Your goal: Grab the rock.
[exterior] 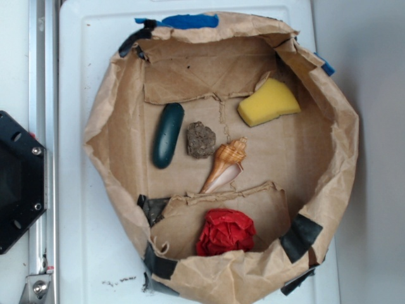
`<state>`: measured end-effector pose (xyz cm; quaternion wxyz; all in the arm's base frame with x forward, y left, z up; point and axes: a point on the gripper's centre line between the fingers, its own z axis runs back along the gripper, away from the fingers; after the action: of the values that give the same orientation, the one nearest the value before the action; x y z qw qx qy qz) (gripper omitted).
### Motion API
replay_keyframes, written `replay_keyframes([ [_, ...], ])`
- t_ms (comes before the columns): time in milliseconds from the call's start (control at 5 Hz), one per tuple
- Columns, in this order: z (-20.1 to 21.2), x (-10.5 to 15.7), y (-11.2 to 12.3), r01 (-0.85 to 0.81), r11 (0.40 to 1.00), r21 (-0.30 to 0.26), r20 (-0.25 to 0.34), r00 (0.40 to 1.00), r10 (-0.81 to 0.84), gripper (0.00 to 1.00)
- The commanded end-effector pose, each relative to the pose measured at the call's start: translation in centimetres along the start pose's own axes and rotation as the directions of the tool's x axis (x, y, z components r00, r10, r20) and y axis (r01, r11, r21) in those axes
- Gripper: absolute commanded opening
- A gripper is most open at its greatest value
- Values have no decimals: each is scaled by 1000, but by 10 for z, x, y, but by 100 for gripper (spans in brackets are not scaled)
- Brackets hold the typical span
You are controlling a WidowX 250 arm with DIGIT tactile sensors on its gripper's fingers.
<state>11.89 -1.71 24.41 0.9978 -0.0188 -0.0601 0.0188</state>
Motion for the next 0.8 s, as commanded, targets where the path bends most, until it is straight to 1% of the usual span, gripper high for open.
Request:
replay_keyframes([
  [0, 0, 0, 0, 0, 1000, 0, 0, 1000, 0, 100],
  [200, -6, 25, -4, -53, 999, 7, 24, 998, 53, 100],
  [400, -19, 67, -4, -94, 996, 3, 47, 994, 94, 100],
  [600, -32, 90, 3, -76, 997, 33, 58, 996, 74, 100],
])
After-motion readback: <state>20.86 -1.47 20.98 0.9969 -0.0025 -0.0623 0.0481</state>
